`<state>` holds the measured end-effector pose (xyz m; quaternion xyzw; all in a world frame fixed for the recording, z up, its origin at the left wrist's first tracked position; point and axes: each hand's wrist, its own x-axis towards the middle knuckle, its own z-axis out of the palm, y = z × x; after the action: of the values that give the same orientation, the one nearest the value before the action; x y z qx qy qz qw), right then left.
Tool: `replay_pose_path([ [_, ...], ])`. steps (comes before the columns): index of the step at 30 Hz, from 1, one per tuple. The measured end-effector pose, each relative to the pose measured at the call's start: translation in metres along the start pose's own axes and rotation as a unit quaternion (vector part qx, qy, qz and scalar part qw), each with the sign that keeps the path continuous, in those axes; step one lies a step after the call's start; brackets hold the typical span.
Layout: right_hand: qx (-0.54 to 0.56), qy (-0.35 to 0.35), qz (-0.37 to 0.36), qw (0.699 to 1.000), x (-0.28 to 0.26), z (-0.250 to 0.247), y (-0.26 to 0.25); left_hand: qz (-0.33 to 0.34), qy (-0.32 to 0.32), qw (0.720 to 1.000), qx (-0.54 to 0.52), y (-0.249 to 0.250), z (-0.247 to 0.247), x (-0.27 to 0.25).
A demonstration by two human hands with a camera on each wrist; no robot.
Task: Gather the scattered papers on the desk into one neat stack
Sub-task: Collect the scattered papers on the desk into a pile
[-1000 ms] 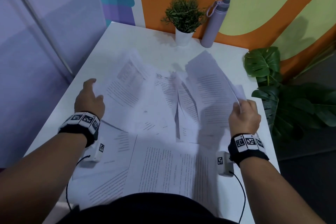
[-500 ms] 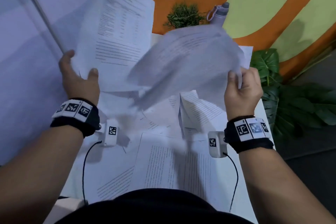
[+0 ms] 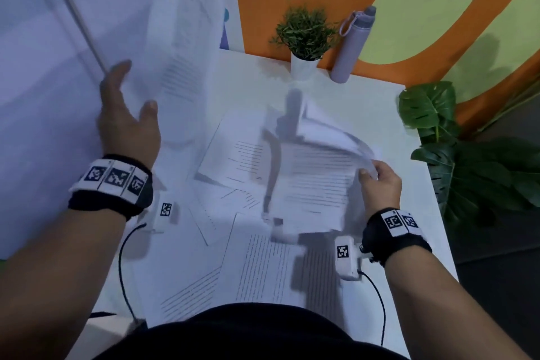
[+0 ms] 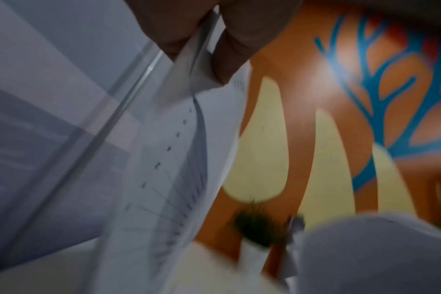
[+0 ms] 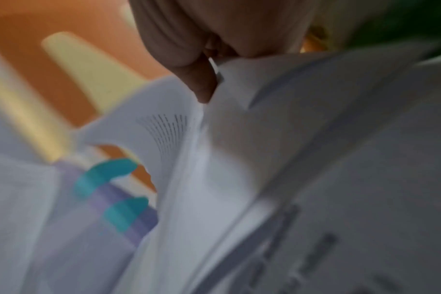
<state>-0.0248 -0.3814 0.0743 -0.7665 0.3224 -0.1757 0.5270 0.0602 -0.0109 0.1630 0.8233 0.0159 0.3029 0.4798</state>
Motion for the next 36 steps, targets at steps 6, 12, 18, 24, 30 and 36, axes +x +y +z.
replay_pose_path([
  [6, 0.053, 0.018, 0.076, 0.996, -0.007, -0.006, 0.022, -0.079, 0.081, 0.986, -0.127, 0.013, 0.009, 0.008],
  [12, 0.075, 0.034, 0.112, 0.990, -0.015, -0.018, 0.026, -0.267, -0.058, 0.962, -0.010, -0.063, 0.040, -0.049],
  [18, 0.094, 0.024, -0.010, 0.995, -0.003, -0.020, -0.007, -0.360, -0.189, 0.911, 0.067, -0.104, 0.053, -0.099],
  [24, 0.139, 0.014, -0.125, 0.982, -0.003, -0.007, -0.062, -0.352, -0.302, 0.879, 0.107, -0.131, 0.040, -0.114],
  [30, 0.192, 0.014, -0.062, 0.979, 0.007, 0.007, -0.071, -0.343, -0.362, 0.859, 0.121, -0.128, 0.032, -0.113],
  [36, 0.095, -0.008, 0.064, 0.993, -0.010, 0.034, -0.006, -0.332, -0.377, 0.859, 0.100, -0.120, 0.035, -0.112],
])
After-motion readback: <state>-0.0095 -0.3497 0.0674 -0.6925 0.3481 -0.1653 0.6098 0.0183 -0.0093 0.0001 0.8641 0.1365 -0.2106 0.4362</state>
